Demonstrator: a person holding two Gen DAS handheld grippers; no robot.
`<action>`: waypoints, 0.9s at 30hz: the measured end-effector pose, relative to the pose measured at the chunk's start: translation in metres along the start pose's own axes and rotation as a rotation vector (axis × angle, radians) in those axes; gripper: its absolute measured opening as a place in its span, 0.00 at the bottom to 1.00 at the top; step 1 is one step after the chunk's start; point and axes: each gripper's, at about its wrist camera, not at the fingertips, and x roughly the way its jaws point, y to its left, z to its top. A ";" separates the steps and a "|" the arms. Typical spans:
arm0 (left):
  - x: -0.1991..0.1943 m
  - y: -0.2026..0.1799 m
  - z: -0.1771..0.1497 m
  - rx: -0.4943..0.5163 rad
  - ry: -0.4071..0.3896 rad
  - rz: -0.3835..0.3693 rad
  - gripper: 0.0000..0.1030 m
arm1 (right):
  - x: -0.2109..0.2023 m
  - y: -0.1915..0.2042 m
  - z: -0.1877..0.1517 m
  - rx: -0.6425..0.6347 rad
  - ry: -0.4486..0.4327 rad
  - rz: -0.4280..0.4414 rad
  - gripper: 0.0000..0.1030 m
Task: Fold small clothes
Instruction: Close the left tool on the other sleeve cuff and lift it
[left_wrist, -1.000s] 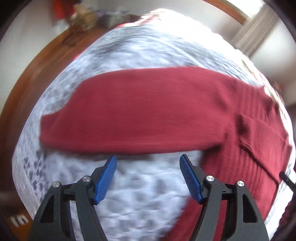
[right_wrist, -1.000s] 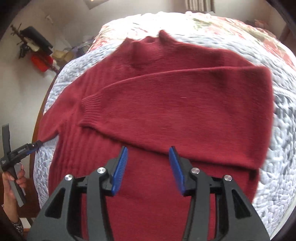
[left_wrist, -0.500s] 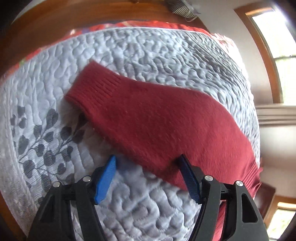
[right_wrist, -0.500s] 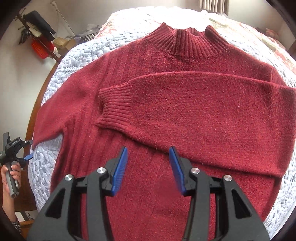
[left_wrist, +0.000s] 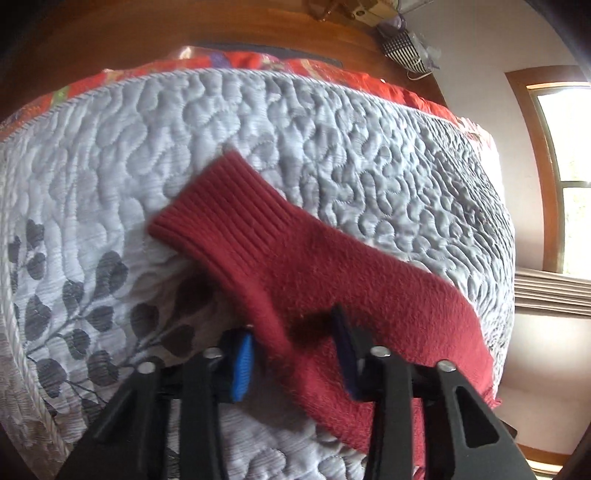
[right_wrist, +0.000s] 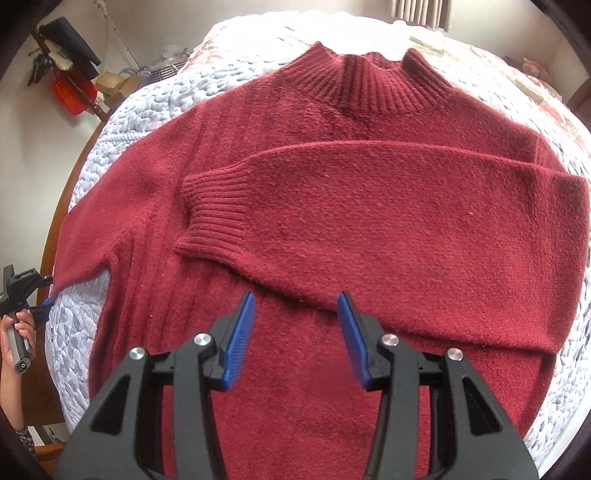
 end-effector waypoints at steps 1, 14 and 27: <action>-0.002 0.001 0.000 0.002 -0.013 0.005 0.16 | -0.001 -0.003 -0.001 0.004 0.000 -0.002 0.45; -0.076 -0.125 -0.073 0.494 -0.379 0.007 0.06 | -0.017 -0.056 -0.019 0.063 -0.021 -0.049 0.45; -0.040 -0.268 -0.229 0.918 -0.293 -0.168 0.06 | -0.037 -0.121 -0.047 0.157 -0.044 -0.072 0.46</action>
